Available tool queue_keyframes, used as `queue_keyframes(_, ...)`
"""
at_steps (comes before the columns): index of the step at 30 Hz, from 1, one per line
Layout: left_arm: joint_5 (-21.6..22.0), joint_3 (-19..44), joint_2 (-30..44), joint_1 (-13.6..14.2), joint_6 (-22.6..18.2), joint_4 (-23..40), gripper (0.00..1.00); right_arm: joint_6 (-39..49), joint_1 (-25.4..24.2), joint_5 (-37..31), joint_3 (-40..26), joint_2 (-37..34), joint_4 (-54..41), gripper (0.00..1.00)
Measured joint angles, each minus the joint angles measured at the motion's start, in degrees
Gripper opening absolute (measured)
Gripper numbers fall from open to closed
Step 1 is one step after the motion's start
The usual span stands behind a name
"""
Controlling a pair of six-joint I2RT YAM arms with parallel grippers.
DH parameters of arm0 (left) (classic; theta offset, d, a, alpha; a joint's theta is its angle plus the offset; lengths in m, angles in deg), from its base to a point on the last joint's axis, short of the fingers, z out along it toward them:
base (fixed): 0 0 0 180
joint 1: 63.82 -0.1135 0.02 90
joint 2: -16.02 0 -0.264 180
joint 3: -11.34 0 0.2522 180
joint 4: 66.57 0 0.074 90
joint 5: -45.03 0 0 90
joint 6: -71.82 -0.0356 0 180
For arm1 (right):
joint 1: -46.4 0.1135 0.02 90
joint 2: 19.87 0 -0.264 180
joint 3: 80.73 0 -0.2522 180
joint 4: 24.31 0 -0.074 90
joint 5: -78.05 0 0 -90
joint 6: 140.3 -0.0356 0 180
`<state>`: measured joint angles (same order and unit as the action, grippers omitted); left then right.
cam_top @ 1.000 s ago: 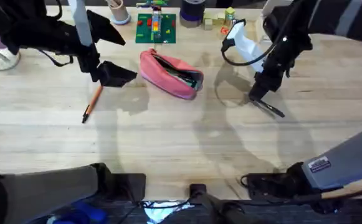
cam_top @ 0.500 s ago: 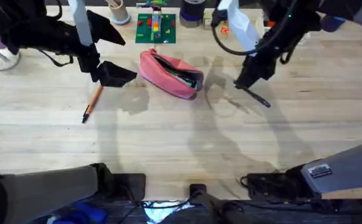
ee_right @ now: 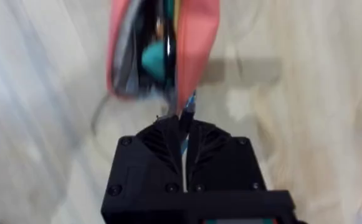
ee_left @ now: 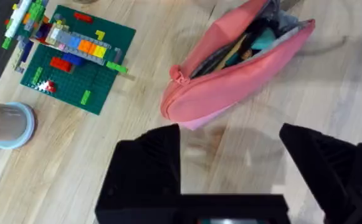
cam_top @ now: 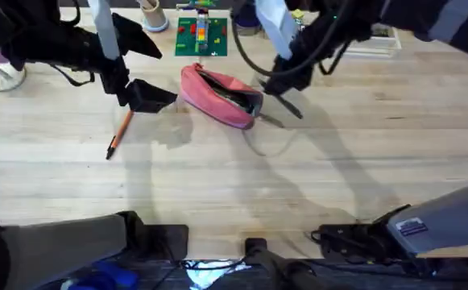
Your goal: Unzip the bag, pick up the pens from the table one at a time and place them inside, then zip the bag closed.
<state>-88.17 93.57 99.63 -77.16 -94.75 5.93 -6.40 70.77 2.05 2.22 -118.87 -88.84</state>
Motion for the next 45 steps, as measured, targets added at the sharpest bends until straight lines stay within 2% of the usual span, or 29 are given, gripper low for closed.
queue_keyframes(8, -0.02, 0.02, 0.00, 0.00, 0.01, -0.02, 0.993, -4.12, 3.66, 2.23, -0.04, 0.00, 12.28, 0.032)
queue_keyframes(15, -0.02, 0.00, 0.00, 0.00, 0.00, -0.02, 0.993, -9.84, 5.92, 2.43, -0.04, -0.02, 18.44, 0.032)
queue_keyframes(23, 0.00, 0.00, 0.00, 0.00, 0.02, -0.02, 0.993, -14.14, 8.19, 2.82, -0.05, -0.31, 20.50, 0.032)
queue_keyframes(34, 0.00, 0.00, 0.00, 0.00, 0.02, -0.02, 0.993, -15.42, 9.00, 2.82, -0.22, -6.52, 21.56, 0.032)
queue_keyframes(45, 0.00, 0.02, 0.00, 0.00, 0.02, 0.00, 0.993, -21.00, 9.17, 2.84, -0.22, -10.04, 23.38, 0.032)
